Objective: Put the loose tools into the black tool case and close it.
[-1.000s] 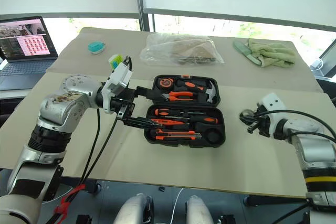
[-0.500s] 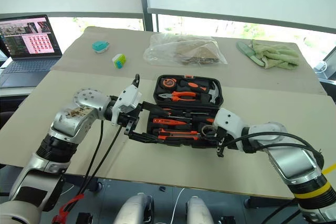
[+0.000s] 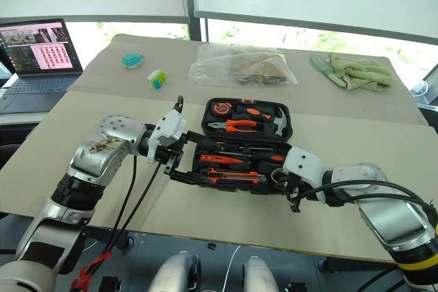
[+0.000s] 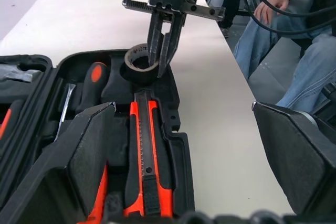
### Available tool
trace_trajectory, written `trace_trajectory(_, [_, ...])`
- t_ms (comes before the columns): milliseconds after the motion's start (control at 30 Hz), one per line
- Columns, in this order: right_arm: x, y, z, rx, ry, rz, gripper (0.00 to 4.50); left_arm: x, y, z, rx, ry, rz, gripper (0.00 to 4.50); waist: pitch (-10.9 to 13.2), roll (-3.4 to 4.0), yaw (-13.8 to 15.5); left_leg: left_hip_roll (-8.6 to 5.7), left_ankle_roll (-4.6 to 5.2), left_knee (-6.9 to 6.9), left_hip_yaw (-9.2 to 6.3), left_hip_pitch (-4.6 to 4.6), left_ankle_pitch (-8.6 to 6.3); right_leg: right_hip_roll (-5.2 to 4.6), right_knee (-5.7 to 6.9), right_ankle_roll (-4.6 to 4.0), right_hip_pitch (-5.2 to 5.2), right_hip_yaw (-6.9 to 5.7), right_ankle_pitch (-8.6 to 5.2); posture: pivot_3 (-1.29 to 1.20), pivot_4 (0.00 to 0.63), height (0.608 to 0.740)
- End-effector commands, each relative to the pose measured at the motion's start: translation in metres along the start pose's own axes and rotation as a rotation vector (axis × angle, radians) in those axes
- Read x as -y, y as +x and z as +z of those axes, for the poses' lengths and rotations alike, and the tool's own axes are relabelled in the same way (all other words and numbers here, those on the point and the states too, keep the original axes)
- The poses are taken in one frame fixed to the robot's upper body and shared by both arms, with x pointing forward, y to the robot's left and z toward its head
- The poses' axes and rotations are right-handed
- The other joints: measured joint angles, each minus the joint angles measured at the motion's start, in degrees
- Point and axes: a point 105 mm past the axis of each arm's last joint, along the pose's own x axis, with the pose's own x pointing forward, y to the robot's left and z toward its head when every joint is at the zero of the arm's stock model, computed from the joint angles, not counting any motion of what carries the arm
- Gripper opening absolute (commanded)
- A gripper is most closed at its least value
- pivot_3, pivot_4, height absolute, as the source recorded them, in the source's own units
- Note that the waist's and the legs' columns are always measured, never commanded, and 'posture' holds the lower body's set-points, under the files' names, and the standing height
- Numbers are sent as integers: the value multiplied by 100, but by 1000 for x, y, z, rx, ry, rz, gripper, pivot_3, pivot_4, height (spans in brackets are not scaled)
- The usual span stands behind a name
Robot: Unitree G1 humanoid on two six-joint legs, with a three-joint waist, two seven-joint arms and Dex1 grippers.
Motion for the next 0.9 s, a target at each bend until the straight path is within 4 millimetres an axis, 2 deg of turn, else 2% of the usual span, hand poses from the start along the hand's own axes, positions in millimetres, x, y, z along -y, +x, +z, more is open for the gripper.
trace_trajectory(33, [-4, 2, 3, 0, -5, 16, 1028, -4, 1, 12, 9, 52, 3, 4500, 0, 0, -3, 0, 0, 0, 0, 0, 0, 0, 0, 0, 0, 0, 0, 0, 150, 740])
trace_trajectory(167, [-13, -7, 18, 39, -22, 63, 2265, -5, 0, 12, 7, 53, 6, 4500, 0, 0, -2, 1, 1, 0, -1, 0, -1, 1, 0, 0, 0, 0, 0, 0, 150, 740])
trace_trajectory(200, [-14, -10, 23, 53, -23, 66, 2728, -5, 0, 11, 5, 53, 7, 4500, 0, 0, -1, 1, 1, 0, -2, 0, -1, 1, 0, 0, 0, -1, 0, 0, 150, 740])
trace_trajectory(333, [-12, -23, 37, 93, -27, 51, 3962, -8, -3, 11, 0, 54, 24, 4500, 0, 0, -2, 1, 2, 2, -9, -1, -1, 1, 1, 0, 0, 0, 0, 0, 150, 740])
trace_trajectory(433, [1, -39, 42, 149, 52, -1, 3962, -9, -6, 8, -5, 33, 55, 4500, 1, -1, 3, 1, 2, 6, -11, -1, -1, 0, 1, 0, 2, 0, 0, 0, 150, 740])
trace_trajectory(533, [26, -58, 31, 208, 203, -112, 3962, -22, -21, -6, -27, -17, 183, 4500, 1, -1, 7, 2, 2, 7, -18, -1, -2, 0, 1, 0, 3, -1, 0, 0, 150, 740])
trace_trajectory(567, [33, -61, 24, 216, 252, -148, 3435, -28, -28, -11, -32, -42, 243, 3966, 0, -1, 7, 1, 2, 7, -20, -1, -2, 0, 1, 0, 4, -1, 1, 0, 150, 740])
trace_trajectory(633, [46, -64, 9, 210, 309, -210, 2876, -39, -43, -21, -44, -84, 354, 3352, 0, -2, 4, 2, 3, 7, -21, 0, -2, 1, 1, 0, 5, -1, 1, 0, 150, 740])
trace_trajectory(767, [70, -53, -22, 159, 353, -321, 1565, -55, -74, -54, -125, -172, 550, 1983, 0, -2, -32, 1, 3, 6, -17, 0, -2, 1, 3, 0, 1, -1, 1, 0, 150, 740])
trace_trajectory(900, [82, -38, -32, 145, 339, -335, 108, -62, -85, -77, -194, -193, 621, 464, 0, -1, -44, 0, 3, 6, 1, -1, -2, 1, 5, 0, -2, -1, 1, 0, 150, 740])
